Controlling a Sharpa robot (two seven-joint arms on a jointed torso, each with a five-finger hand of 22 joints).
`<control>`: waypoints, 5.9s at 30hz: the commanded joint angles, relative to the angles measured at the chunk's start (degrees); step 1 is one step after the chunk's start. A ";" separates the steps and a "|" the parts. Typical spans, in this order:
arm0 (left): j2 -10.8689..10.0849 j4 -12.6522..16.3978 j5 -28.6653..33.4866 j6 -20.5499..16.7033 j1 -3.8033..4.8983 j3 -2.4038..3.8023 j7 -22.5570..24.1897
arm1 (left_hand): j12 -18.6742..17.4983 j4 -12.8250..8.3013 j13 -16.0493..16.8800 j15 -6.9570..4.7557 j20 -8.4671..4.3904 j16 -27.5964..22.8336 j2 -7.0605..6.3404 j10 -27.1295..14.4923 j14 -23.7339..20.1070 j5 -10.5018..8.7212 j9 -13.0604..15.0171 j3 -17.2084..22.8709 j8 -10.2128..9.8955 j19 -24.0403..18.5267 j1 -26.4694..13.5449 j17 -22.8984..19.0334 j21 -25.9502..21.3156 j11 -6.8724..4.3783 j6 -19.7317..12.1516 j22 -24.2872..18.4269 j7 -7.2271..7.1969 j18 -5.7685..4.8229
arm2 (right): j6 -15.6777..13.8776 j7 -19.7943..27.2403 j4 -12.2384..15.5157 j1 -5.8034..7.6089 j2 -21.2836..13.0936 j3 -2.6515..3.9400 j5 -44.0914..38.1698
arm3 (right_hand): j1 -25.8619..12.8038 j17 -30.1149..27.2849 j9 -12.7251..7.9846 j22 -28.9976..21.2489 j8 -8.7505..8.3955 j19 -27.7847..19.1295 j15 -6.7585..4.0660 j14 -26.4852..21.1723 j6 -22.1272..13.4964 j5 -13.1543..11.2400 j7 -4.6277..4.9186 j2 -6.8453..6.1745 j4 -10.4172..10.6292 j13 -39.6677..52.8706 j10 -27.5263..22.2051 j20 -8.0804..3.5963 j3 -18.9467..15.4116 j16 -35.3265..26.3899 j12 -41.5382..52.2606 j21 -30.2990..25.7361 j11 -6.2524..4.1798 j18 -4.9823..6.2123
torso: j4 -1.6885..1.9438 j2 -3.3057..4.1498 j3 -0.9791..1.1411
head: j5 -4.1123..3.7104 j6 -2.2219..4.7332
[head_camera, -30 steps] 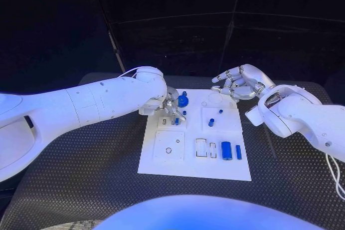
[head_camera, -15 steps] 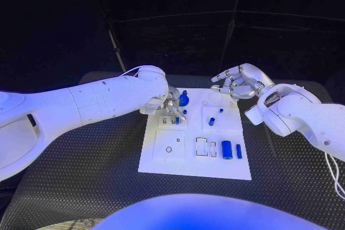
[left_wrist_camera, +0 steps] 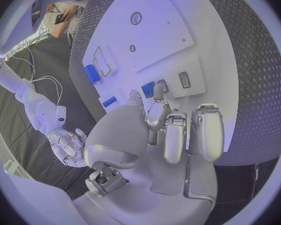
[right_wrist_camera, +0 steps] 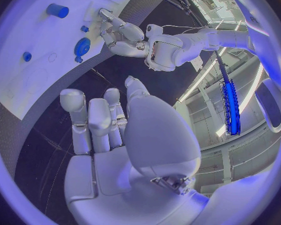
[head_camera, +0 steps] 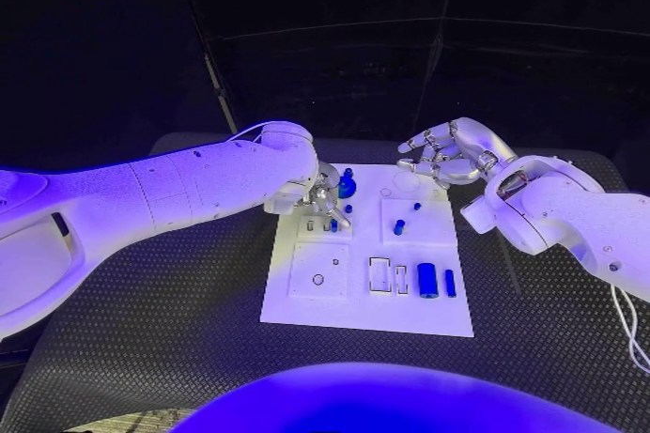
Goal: Assemble the parts on the task board
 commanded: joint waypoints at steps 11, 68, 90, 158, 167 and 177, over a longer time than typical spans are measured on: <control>0.08 -0.55 1.03 0.64 0.08 0.02 -0.57 | -0.12 -0.92 0.06 -0.25 0.00 0.18 1.69 0.35 5.94 0.05 0.48 2.50 0.12 0.03 3.12 15.09 -0.18 -0.10 0.01 1.23 -0.19 -1.03 | 0.46 0.36 -0.05 0.10 0.30 0.05 -0.14 | 0.46 -0.03 -0.04 -0.05 0.31 0.21 0.00 0.54 -0.41 0.34 0.00 0.16 -0.10 -0.05 -0.12 0.07 -0.22 -0.27 -0.37 -0.39 -0.19 0.96 | 0.00 0.02 -0.02 | -0.15 -0.42; -7.93 8.51 5.48 -19.19 -2.05 -0.05 0.21 | -3.44 -13.42 -2.72 -0.69 -0.43 0.18 -11.81 0.65 5.94 0.48 6.86 48.69 1.44 0.16 2.98 15.09 -0.54 -0.69 -1.39 2.16 -0.61 -1.05 | 1.21 0.41 -1.03 0.09 0.09 0.05 -0.14 | 1.13 0.20 -0.04 -0.18 0.59 0.39 -0.07 0.68 -0.22 3.80 -0.01 0.33 -0.15 -0.21 -0.16 -0.02 0.32 -0.52 -0.41 -0.65 -0.26 0.95 | 0.44 -0.15 0.12 | 0.27 -0.51; -6.70 6.65 5.48 -16.64 -3.11 -0.68 -0.30 | -3.62 -13.73 -3.00 -0.74 -0.48 0.18 -12.17 0.69 5.94 0.87 7.41 50.07 1.90 0.17 2.03 15.09 -0.57 -0.76 -1.31 2.18 -0.69 -1.05 | 1.28 0.49 -1.17 0.08 0.27 0.04 -0.14 | 1.04 0.15 -0.04 -0.30 0.61 0.34 -0.07 0.67 -0.20 3.91 0.00 0.28 -0.07 -0.37 -0.23 -0.02 0.30 -0.61 -0.52 -0.75 -0.25 0.97 | 0.37 -0.06 0.12 | 0.47 -0.51; -3.64 2.96 3.88 -10.35 -3.09 -0.82 -0.62 | -2.18 -11.29 -1.81 -1.70 -1.36 0.18 -12.51 2.20 5.94 0.95 10.08 48.75 5.19 0.85 -5.96 15.09 -0.22 -2.01 0.99 3.29 -2.33 -1.26 | 1.44 0.32 -1.30 0.07 0.32 0.04 -0.14 | 1.00 0.08 -0.05 -0.46 0.65 0.28 -0.07 0.67 -0.20 4.04 0.00 0.29 0.02 -0.48 -0.29 -0.03 0.35 -0.76 -0.59 -0.89 -0.26 0.99 | 0.40 -0.03 0.16 | 0.24 -0.51; -3.21 2.55 3.88 -9.54 -3.05 -0.82 -0.62 | -1.84 -10.63 -1.45 -1.84 -1.50 0.18 -12.37 2.52 5.94 0.94 10.26 47.76 5.44 1.17 -7.28 15.09 0.04 -2.20 1.51 3.80 -2.56 -1.37 | 1.46 0.30 -1.28 0.08 0.35 0.04 -0.14 | 1.00 0.08 -0.05 -0.46 0.65 0.28 -0.07 0.67 -0.20 4.04 0.00 0.29 0.02 -0.48 -0.29 -0.03 0.35 -0.76 -0.59 -0.89 -0.26 0.99 | 0.37 -0.06 0.17 | 0.41 -0.51; -2.99 2.15 3.88 -9.23 -3.02 -0.82 -0.59 | -1.40 -9.80 -0.95 -2.03 -1.69 0.18 -11.84 2.99 5.94 0.96 10.39 46.73 5.66 1.54 -8.79 15.09 0.33 -2.41 2.11 4.36 -2.81 -1.49 | 1.47 0.27 -1.28 0.08 0.32 0.04 -0.14 | 1.00 0.08 -0.05 -0.46 0.65 0.28 -0.07 0.67 -0.20 4.04 0.00 0.29 0.02 -0.48 -0.29 -0.03 0.35 -0.76 -0.59 -0.89 -0.26 0.99 | 0.39 -0.06 0.14 | 0.24 -0.51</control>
